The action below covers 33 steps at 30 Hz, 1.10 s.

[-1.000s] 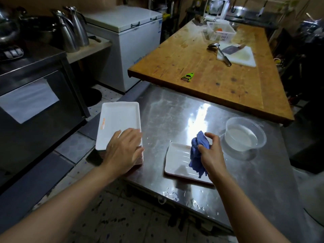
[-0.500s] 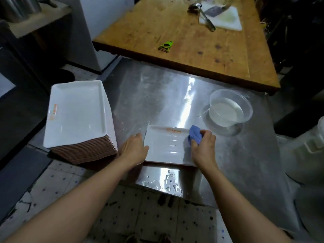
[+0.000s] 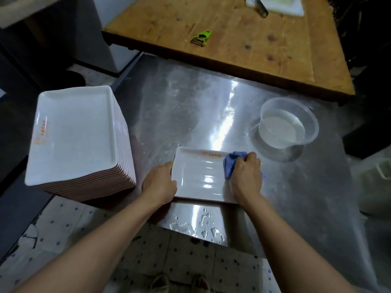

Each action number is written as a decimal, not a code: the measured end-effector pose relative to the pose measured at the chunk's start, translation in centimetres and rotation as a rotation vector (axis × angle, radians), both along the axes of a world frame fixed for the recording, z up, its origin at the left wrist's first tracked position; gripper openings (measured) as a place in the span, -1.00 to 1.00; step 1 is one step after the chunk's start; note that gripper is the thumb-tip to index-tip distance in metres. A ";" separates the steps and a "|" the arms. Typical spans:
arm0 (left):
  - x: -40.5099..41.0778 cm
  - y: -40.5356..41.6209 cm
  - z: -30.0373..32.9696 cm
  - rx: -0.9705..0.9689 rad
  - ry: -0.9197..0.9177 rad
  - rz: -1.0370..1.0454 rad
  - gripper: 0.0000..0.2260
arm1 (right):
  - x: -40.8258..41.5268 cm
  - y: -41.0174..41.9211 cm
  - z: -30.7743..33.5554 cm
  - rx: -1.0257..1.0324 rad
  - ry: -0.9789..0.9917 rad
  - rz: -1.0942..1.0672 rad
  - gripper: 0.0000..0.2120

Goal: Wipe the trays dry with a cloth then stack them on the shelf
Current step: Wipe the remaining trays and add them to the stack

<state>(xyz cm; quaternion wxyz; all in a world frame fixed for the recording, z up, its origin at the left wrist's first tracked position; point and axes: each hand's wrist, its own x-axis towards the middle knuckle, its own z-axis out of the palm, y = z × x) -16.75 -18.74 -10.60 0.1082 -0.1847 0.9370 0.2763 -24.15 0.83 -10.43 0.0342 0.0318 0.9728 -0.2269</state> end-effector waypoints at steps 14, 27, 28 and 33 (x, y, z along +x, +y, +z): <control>0.3 -0.1 -0.7 0.065 0.056 0.013 -0.62 | 1.7 -6.7 -0.5 -0.068 0.007 0.467 -0.68; 0.4 -1.0 -0.2 0.254 0.055 0.047 -0.68 | 2.1 -6.9 -0.1 -0.075 -0.100 0.743 -0.64; 0.5 -1.2 -0.3 0.322 0.048 0.056 -0.67 | 2.4 -6.7 -0.1 -0.067 -0.096 0.764 -0.64; 0.5 -2.0 -0.3 0.506 -0.006 0.030 -0.58 | 3.7 -5.5 0.0 0.009 -0.131 0.826 -0.65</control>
